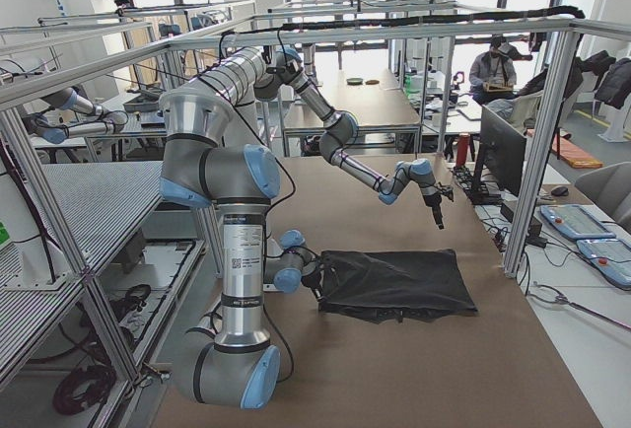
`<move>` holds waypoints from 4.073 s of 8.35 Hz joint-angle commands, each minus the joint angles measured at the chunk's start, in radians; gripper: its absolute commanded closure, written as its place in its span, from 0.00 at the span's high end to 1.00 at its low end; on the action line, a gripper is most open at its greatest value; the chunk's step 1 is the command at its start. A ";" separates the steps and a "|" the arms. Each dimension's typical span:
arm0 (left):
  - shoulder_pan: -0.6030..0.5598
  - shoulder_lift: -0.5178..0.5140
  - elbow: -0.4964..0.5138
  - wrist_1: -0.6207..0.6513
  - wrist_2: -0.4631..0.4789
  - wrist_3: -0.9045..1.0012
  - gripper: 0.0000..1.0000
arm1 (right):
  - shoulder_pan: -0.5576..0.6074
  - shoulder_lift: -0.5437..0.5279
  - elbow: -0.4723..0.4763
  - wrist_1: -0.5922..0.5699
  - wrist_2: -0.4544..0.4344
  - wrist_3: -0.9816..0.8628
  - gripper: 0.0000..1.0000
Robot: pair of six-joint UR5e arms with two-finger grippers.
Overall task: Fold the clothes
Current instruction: 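Pull the near corner toward the robot with the right gripper, straightening the shirt, then release the shirt and move both grippers to its edges nearest the robot, then grasp the shirt's near edge with both grippers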
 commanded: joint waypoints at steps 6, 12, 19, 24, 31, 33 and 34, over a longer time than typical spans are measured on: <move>0.002 0.002 -0.081 0.008 -0.063 -0.107 1.00 | 0.223 0.029 0.000 0.098 0.114 0.096 0.94; 0.305 0.477 -0.842 -0.011 0.117 -0.766 1.00 | 0.226 0.015 -0.012 0.245 0.112 0.576 0.93; 0.759 0.648 -0.981 -0.014 0.497 -0.987 1.00 | 0.223 0.014 -0.017 0.245 0.093 0.586 0.93; 0.781 0.636 -0.965 -0.014 0.515 -0.993 0.76 | 0.223 0.012 -0.020 0.245 0.092 0.586 0.93; 0.781 0.605 -0.933 -0.020 0.517 -0.990 0.07 | 0.221 0.011 -0.020 0.245 0.090 0.587 0.93; 0.780 0.615 -0.933 -0.031 0.517 -0.984 0.00 | 0.221 0.011 -0.020 0.245 0.092 0.587 0.93; 0.780 0.613 -0.935 -0.031 0.517 -0.979 0.00 | 0.219 0.011 -0.020 0.245 0.090 0.589 0.94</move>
